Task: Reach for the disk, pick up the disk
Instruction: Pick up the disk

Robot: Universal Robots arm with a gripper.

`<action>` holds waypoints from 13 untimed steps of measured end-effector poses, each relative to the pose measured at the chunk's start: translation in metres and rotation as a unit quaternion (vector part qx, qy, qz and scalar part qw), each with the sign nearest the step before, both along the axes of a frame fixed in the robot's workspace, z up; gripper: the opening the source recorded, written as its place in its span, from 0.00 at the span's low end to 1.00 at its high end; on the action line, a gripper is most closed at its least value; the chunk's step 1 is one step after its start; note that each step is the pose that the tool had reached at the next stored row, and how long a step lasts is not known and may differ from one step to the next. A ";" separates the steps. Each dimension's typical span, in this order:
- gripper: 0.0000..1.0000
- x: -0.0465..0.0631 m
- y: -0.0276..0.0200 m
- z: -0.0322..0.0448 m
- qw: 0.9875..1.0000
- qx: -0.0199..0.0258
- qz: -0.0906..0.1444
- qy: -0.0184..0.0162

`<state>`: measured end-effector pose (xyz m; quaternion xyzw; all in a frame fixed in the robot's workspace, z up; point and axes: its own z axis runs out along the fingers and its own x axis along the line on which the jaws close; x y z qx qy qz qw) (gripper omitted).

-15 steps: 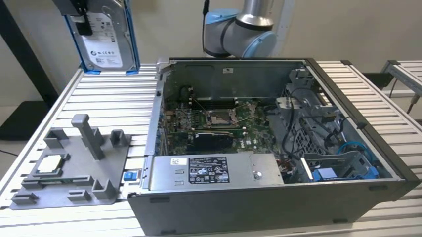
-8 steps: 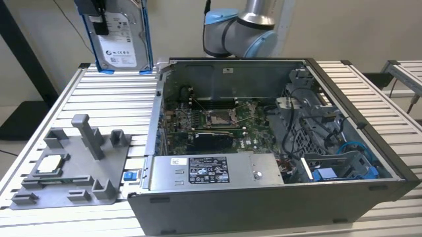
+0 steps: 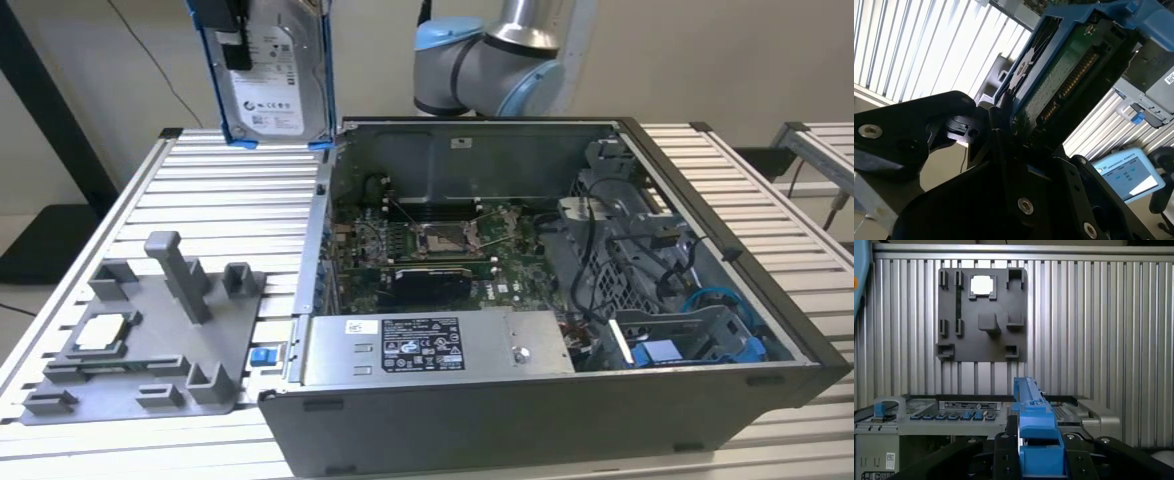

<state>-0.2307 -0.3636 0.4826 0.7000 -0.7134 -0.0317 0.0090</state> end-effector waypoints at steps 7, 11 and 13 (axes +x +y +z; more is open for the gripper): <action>0.00 0.030 0.0000 0.0003 1.000 0.003 0.000 0.006; 0.00 0.046 0.0000 0.0003 1.000 0.004 0.000 0.009; 0.00 0.053 0.0000 0.0003 1.000 0.004 0.000 0.010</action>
